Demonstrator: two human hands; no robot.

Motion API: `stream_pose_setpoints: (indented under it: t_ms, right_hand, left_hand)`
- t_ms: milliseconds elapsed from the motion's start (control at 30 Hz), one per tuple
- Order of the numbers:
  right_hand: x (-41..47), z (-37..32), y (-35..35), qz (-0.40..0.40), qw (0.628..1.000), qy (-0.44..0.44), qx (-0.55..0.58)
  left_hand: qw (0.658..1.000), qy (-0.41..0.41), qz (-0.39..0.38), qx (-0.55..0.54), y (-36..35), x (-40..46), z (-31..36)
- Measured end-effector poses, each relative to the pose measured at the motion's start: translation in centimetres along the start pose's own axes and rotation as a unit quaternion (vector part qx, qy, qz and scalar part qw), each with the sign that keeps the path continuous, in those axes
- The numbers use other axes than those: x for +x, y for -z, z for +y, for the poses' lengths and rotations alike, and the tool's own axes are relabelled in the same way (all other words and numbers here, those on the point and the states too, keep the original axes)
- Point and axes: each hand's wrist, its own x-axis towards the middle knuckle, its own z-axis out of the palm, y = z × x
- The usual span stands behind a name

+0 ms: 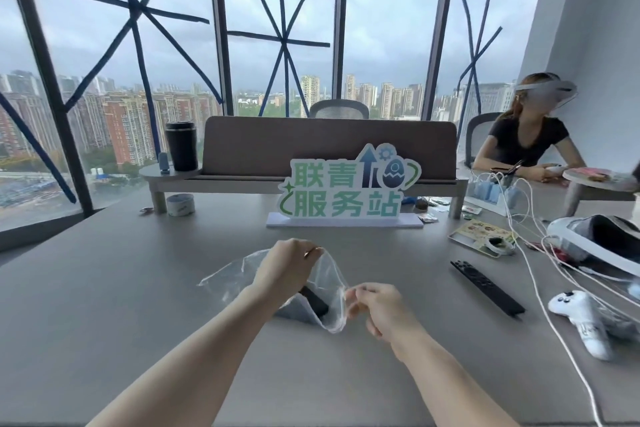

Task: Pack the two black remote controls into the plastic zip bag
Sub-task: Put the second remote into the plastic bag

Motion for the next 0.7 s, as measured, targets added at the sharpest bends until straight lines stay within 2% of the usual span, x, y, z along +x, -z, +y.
stream_pose_setpoints:
  t_ms: [133,267,400,500,700]
  right_hand:
    - [0.9,1.5,5.6,0.114,0.994,-0.001,-0.005]
    - [1.9,2.8,12.2,0.215,0.968,-0.017,-0.126]
    - [4.3,5.1,17.8,0.250,0.908,-0.057,-0.331]
    - [6.3,6.9,20.2,0.243,0.894,-0.101,-0.362]
    - [7.2,7.9,20.8,0.280,0.845,-0.125,-0.439]
  left_hand:
    - [0.999,0.024,0.000,-0.032,-1.5,0.4,-0.5]
    - [0.996,0.040,0.005,-0.082,-3.5,2.5,1.4]
    - [0.991,0.013,0.064,-0.113,-3.2,6.4,4.2]
    - [0.993,-0.020,0.083,-0.083,-2.4,9.0,5.8]
    - [0.994,-0.069,0.021,-0.086,-4.9,8.5,8.2]
